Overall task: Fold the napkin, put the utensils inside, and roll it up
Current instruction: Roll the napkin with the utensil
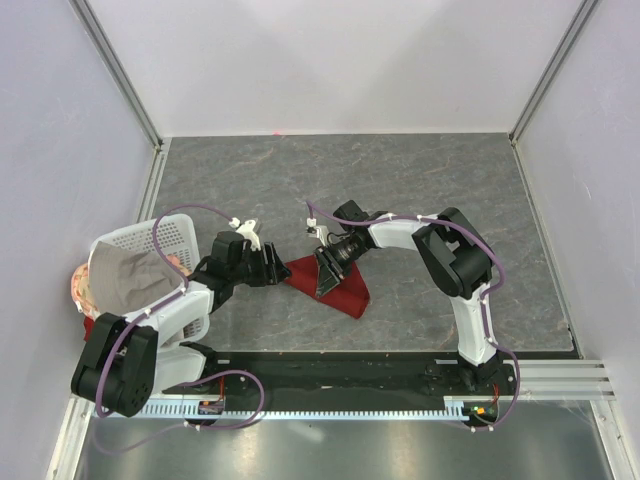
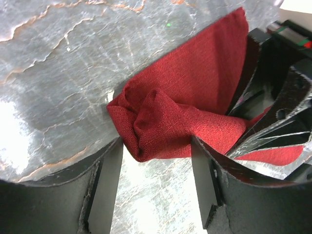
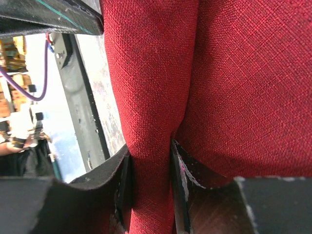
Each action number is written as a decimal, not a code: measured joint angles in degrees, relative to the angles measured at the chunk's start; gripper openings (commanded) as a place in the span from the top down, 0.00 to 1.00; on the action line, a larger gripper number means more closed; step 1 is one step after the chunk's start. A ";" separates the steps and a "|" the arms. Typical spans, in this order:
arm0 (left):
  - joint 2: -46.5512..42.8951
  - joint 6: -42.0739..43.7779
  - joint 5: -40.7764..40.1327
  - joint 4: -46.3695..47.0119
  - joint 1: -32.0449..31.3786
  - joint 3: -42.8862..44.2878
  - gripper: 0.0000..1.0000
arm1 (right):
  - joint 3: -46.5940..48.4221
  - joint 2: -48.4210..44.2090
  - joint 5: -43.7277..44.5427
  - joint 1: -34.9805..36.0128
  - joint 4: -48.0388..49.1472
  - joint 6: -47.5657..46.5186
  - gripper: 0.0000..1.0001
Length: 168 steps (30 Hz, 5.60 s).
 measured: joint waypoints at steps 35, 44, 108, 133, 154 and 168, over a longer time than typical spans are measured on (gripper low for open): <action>3.91 -0.72 4.20 10.40 0.00 -2.75 0.78 | 0.70 -6.84 15.19 0.15 -2.89 1.49 0.33; 7.32 -2.05 4.22 4.76 0.00 2.21 0.80 | -5.20 -20.48 36.92 10.93 3.72 -3.65 0.27; 1.01 -4.09 1.79 5.33 -0.04 -2.47 0.62 | 2.71 2.01 -0.96 1.49 -2.64 -2.54 0.60; 11.02 -4.09 4.48 3.74 -0.09 3.32 0.85 | -9.68 -23.63 30.91 9.01 4.59 -5.55 0.26; 11.91 -4.09 5.07 -0.68 -0.11 6.12 0.76 | -11.10 -17.03 51.54 19.06 9.42 -11.87 0.54; -0.33 -3.56 -0.11 -3.26 -0.11 5.92 0.32 | -10.97 -14.88 38.34 14.27 11.41 -7.26 0.68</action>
